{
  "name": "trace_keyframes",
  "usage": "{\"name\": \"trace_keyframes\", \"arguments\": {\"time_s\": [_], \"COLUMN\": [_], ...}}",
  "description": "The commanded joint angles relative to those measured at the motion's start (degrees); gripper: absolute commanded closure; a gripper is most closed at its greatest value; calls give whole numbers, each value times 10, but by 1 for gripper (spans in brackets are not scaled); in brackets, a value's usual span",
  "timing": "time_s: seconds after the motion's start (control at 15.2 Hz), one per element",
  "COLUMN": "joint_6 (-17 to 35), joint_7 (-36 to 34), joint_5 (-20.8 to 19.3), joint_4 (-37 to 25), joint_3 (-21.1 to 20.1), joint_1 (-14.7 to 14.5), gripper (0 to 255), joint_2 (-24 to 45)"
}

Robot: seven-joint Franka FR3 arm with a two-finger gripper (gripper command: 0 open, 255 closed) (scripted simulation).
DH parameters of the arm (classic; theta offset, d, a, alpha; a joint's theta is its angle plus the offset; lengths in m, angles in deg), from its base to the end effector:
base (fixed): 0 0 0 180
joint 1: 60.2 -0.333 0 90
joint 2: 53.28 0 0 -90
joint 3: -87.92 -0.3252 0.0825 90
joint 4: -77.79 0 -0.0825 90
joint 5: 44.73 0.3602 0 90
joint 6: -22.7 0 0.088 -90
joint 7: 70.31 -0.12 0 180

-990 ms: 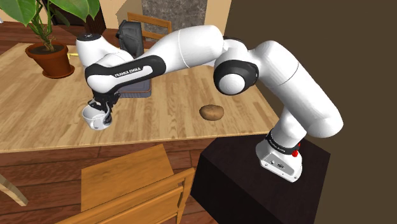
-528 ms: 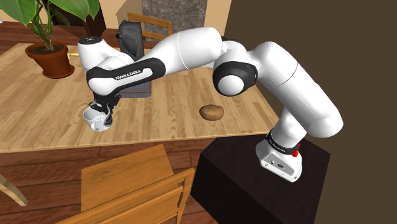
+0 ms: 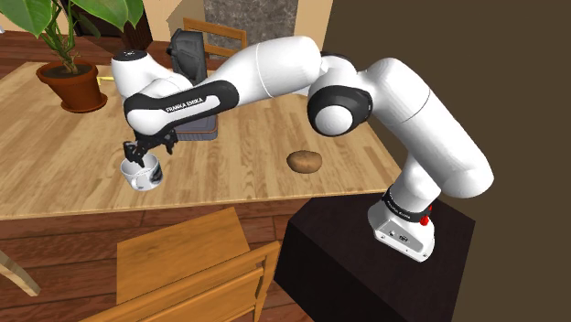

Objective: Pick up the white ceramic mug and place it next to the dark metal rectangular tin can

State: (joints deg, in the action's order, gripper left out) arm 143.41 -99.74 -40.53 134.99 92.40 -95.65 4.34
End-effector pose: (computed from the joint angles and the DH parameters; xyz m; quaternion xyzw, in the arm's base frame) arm 0.6547 0.4247 0.2519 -0.9985 -0.0162 -0.0452 0.0268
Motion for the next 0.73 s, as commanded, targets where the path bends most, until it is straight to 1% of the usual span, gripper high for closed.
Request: {"name": "trace_keyframes", "arguments": {"time_s": [0.0,0.13,0.66], "joint_6": [-14,-31,-31], "joint_7": [-1,-1,-1], "joint_5": [-1,-2,-2], "joint_4": [3,9,9], "joint_3": [1,2,2], "joint_1": [-1,-2,-2], "gripper": [0,0,0], "joint_2": [-18,-41,-41]}}
